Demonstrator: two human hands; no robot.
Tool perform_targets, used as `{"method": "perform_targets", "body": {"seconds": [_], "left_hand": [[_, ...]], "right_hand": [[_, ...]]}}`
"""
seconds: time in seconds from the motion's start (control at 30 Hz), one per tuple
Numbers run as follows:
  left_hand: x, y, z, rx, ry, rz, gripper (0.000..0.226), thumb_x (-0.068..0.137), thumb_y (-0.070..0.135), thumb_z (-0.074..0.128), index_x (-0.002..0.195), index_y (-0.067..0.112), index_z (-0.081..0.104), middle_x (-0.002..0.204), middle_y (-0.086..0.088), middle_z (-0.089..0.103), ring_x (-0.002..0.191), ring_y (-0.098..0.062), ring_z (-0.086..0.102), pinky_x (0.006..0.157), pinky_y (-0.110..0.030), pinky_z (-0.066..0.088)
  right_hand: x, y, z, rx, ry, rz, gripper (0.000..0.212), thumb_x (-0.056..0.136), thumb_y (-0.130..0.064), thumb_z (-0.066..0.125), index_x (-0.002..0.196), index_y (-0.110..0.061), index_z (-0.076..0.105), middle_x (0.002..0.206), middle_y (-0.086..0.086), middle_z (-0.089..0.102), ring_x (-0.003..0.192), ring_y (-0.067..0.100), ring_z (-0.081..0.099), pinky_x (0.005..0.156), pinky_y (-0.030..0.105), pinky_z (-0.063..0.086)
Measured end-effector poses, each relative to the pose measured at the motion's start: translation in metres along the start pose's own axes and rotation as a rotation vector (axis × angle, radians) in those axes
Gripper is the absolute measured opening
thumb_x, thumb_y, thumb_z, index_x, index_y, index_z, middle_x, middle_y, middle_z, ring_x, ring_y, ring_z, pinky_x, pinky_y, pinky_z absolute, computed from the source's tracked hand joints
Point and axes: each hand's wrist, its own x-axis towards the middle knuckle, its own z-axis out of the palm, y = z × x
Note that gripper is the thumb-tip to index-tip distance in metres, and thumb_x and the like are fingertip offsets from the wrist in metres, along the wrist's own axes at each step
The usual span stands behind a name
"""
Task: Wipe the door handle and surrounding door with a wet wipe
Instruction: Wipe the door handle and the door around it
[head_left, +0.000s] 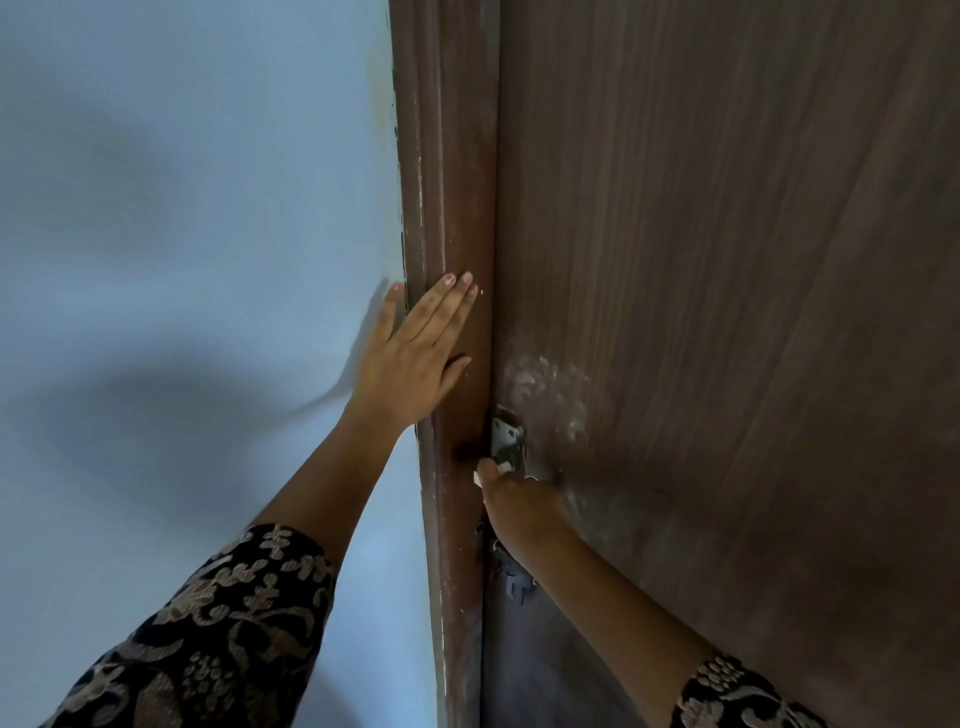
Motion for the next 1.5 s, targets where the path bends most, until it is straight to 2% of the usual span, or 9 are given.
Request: {"method": "perform_targets", "body": {"seconds": [0.37, 0.5, 0.63, 0.73, 0.9, 1.07, 1.2, 1.3, 1.5], "left_hand": [[0.006, 0.003, 0.014, 0.001, 0.02, -0.022, 0.071, 0.097, 0.052, 0.026, 0.154, 0.014, 0.009, 0.162, -0.004, 0.011, 0.15, -0.02, 0.007, 0.116, -0.056, 0.003], [0.006, 0.003, 0.011, 0.002, 0.012, -0.027, 0.072, 0.097, 0.052, 0.031, 0.154, 0.014, 0.011, 0.162, -0.004, 0.012, 0.149, -0.02, 0.007, 0.116, -0.057, 0.004], [0.006, 0.003, 0.007, 0.013, -0.002, -0.017, 0.072, 0.096, 0.053, 0.031, 0.154, 0.014, 0.012, 0.161, -0.004, 0.014, 0.149, -0.02, 0.009, 0.115, -0.057, 0.004], [0.006, 0.002, 0.004, 0.006, -0.009, -0.021, 0.073, 0.096, 0.052, 0.035, 0.154, 0.014, 0.013, 0.161, -0.004, 0.014, 0.149, -0.02, 0.009, 0.115, -0.057, 0.005], [0.006, 0.002, 0.005, 0.013, -0.02, -0.024, 0.073, 0.096, 0.052, 0.033, 0.154, 0.014, 0.011, 0.162, -0.005, 0.012, 0.149, -0.021, 0.008, 0.115, -0.057, 0.004], [0.006, 0.003, 0.005, 0.0, -0.037, -0.024, 0.072, 0.096, 0.052, 0.032, 0.154, 0.014, 0.011, 0.162, -0.005, 0.012, 0.15, -0.021, 0.008, 0.115, -0.058, 0.006], [0.006, 0.004, 0.004, 0.003, -0.031, -0.026, 0.073, 0.096, 0.052, 0.034, 0.154, 0.014, 0.011, 0.162, -0.005, 0.013, 0.149, -0.021, 0.009, 0.115, -0.059, 0.009], [0.006, 0.003, 0.004, 0.006, -0.031, -0.023, 0.074, 0.096, 0.052, 0.033, 0.154, 0.014, 0.01, 0.161, -0.005, 0.013, 0.149, -0.021, 0.009, 0.115, -0.059, 0.009], [0.006, 0.003, 0.005, 0.021, -0.035, -0.016, 0.074, 0.096, 0.053, 0.03, 0.154, 0.014, 0.009, 0.162, -0.005, 0.013, 0.149, -0.022, 0.008, 0.115, -0.058, 0.007]], "right_hand": [[-0.046, 0.017, -0.009, 0.062, -0.014, 0.1, 0.022, 0.099, -0.019, 0.043, 0.119, -0.009, 0.04, 0.111, 0.011, 0.065, 0.097, 0.022, 0.065, 0.074, 0.028, 0.055], [-0.023, -0.004, -0.006, -0.043, 0.014, 0.019, 0.027, 0.1, -0.018, 0.037, 0.123, -0.006, 0.043, 0.113, 0.012, 0.063, 0.096, 0.024, 0.064, 0.076, 0.033, 0.051], [-0.011, -0.017, -0.009, -0.082, 0.038, 0.039, 0.028, 0.099, -0.025, 0.044, 0.119, -0.008, 0.054, 0.107, 0.009, 0.067, 0.088, 0.02, 0.067, 0.073, 0.031, 0.049], [-0.01, -0.008, -0.01, 0.0, 0.02, 0.0, 0.025, 0.1, -0.015, 0.035, 0.118, -0.005, 0.05, 0.111, 0.014, 0.065, 0.095, 0.025, 0.065, 0.077, 0.034, 0.05], [-0.023, 0.017, -0.014, 0.344, -0.007, 0.159, 0.022, 0.093, -0.003, 0.052, 0.115, -0.006, 0.053, 0.108, 0.012, 0.067, 0.098, 0.022, 0.066, 0.079, 0.029, 0.057], [-0.008, 0.023, -0.016, 0.505, -0.045, 0.279, 0.017, 0.096, -0.008, 0.05, 0.11, -0.004, 0.059, 0.108, 0.014, 0.067, 0.097, 0.021, 0.066, 0.078, 0.031, 0.057], [0.003, 0.001, -0.01, 0.475, -0.044, 0.244, 0.026, 0.094, -0.015, 0.056, 0.119, -0.008, 0.057, 0.115, 0.011, 0.066, 0.106, 0.022, 0.062, 0.084, 0.029, 0.052], [0.005, 0.002, -0.009, 0.393, -0.063, 0.298, 0.036, 0.091, -0.021, 0.061, 0.122, -0.008, 0.051, 0.112, 0.012, 0.066, 0.103, 0.024, 0.063, 0.079, 0.033, 0.052], [-0.02, 0.016, -0.009, 0.262, -0.075, 0.287, 0.023, 0.092, -0.028, 0.06, 0.109, -0.013, 0.063, 0.108, 0.007, 0.069, 0.096, 0.021, 0.067, 0.073, 0.03, 0.056]]}}
